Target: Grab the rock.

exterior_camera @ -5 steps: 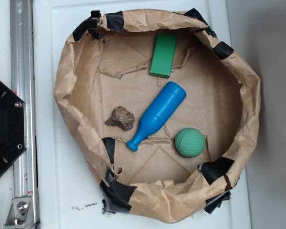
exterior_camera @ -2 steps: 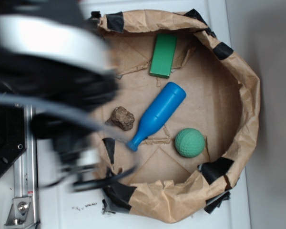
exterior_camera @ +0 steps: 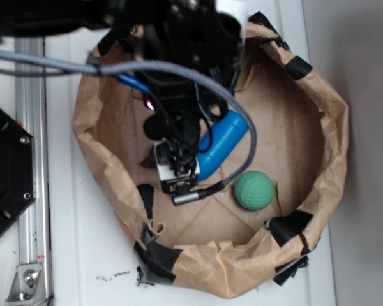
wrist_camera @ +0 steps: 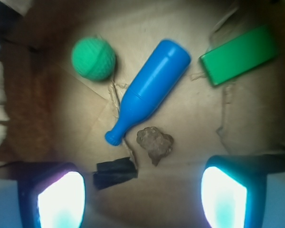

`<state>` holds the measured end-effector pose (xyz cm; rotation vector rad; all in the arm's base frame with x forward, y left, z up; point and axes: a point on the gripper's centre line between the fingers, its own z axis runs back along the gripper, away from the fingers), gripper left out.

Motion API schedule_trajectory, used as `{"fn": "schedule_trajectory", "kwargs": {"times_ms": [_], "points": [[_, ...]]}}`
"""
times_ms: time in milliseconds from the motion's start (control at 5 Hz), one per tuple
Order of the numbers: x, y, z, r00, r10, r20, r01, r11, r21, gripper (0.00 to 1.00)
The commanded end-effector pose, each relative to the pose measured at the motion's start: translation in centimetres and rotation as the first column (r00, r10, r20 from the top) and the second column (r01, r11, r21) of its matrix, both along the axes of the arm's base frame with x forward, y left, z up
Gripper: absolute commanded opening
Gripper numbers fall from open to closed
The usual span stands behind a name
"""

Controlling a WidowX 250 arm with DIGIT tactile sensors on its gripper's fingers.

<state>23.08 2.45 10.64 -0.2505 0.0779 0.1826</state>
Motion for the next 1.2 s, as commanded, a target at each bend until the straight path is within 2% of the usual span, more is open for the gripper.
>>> {"fn": "schedule_trajectory", "kwargs": {"times_ms": [0,200,400,600,800,1000], "points": [[-1.7,-1.5,-6.6,0.987,-0.151,0.051,0.145,0.984,0.103,1.00],[-2.1,-2.8,-8.1,0.979,-0.203,0.032,0.198,0.974,0.110,1.00],[-1.6,-3.8,-8.6,0.966,-0.248,0.078,0.237,0.962,0.136,1.00],[0.4,-4.2,-8.4,0.958,-0.272,0.092,0.257,0.955,0.145,0.00],[1.8,-3.9,-6.3,0.945,-0.296,0.142,0.278,0.951,0.136,0.00],[2.8,-3.5,-1.0,0.917,-0.289,0.275,0.254,0.954,0.156,0.00]]}}
